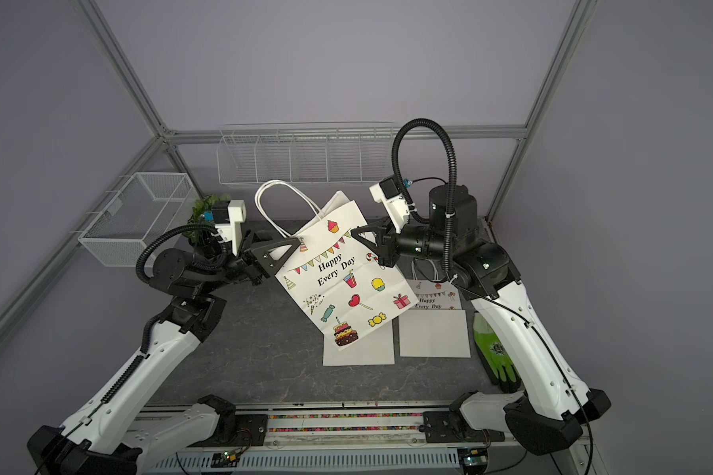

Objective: Put away the paper bag
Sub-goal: Press the paper bag.

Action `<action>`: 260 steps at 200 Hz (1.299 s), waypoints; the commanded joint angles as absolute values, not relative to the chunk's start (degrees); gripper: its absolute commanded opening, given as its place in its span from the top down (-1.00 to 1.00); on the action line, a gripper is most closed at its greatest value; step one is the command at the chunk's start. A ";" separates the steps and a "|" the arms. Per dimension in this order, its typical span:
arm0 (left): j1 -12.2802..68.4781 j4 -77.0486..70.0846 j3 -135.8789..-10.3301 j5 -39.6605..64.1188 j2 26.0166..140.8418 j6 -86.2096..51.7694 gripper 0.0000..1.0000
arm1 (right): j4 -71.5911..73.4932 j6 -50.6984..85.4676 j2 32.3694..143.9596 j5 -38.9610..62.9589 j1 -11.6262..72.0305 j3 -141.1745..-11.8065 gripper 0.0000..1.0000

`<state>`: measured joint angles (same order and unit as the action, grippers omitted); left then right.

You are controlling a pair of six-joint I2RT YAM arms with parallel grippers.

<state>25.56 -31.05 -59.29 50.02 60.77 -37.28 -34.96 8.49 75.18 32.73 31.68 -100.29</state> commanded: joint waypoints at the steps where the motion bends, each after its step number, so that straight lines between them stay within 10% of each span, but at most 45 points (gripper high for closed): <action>1: 25.80 -30.81 -61.06 51.09 60.97 -37.27 0.32 | -34.91 7.12 74.71 31.38 32.03 -101.52 0.87; 99: 25.86 -26.47 -61.57 49.07 59.75 -34.08 1.00 | -33.84 6.68 71.72 30.17 32.01 -100.63 0.76; 170: 25.82 -12.59 -65.99 51.77 58.98 -25.72 1.00 | -28.39 12.57 72.05 47.30 20.04 -98.69 -1.00; 195: 25.77 -7.20 -70.04 56.18 60.21 -23.11 1.00 | -17.79 20.85 74.00 59.44 14.95 -96.99 -0.78; 260: 21.68 4.22 -84.29 71.98 70.21 -15.24 1.00 | -0.86 34.82 78.36 72.72 10.56 -92.81 -0.99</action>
